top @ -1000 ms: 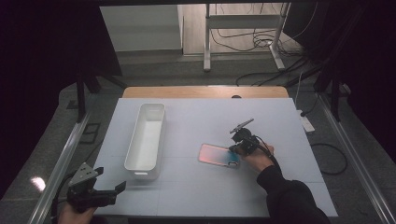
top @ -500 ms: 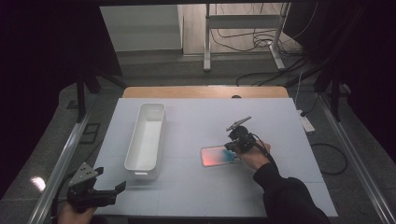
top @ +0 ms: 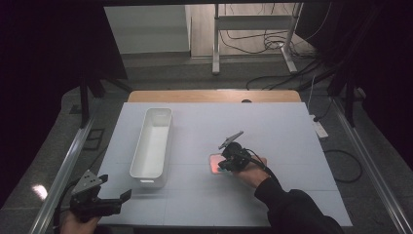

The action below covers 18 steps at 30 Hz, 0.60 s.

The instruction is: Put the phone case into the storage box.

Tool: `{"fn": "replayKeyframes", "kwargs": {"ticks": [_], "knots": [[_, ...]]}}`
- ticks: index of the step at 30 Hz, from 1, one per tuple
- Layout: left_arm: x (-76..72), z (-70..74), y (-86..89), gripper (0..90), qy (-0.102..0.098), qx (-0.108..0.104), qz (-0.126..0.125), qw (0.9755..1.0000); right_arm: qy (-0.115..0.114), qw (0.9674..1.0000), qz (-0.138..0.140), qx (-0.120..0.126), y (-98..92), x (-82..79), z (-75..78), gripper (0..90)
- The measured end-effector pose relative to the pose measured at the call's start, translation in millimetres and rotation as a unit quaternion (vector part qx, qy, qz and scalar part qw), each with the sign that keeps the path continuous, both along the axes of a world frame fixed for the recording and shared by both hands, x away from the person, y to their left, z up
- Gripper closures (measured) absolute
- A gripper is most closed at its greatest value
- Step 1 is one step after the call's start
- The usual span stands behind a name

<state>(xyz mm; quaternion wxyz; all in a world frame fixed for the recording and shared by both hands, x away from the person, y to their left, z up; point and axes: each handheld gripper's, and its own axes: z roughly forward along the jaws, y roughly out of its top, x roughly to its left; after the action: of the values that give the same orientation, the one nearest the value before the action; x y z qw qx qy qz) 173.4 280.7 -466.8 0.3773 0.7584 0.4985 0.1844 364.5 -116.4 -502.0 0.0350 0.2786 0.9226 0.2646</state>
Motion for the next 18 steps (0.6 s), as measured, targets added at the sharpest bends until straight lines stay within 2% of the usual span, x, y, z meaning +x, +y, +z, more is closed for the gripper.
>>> {"fn": "replayKeyframes", "kwargs": {"ticks": [4, 10, 18], "knots": [[0.0, 0.0, 0.3, 2.7, -0.001, 0.0, 0.0, 1.0, -0.002, 0.9999, 0.008, -0.013, 5.9, -2.9, -3.9, 89.4], [-0.2, 0.1, 0.1, 2.7, -0.001, 0.0, -0.001, 1.0, -0.004, 0.9997, 0.013, -0.019, 3.8, -7.0, -1.8, 89.4], [-0.2, 0.2, -0.1, 2.7, -0.002, 0.001, -0.001, 1.0, 0.014, 0.9996, 0.012, -0.02, -7.5, -12.9, -0.4, 89.3]]}}
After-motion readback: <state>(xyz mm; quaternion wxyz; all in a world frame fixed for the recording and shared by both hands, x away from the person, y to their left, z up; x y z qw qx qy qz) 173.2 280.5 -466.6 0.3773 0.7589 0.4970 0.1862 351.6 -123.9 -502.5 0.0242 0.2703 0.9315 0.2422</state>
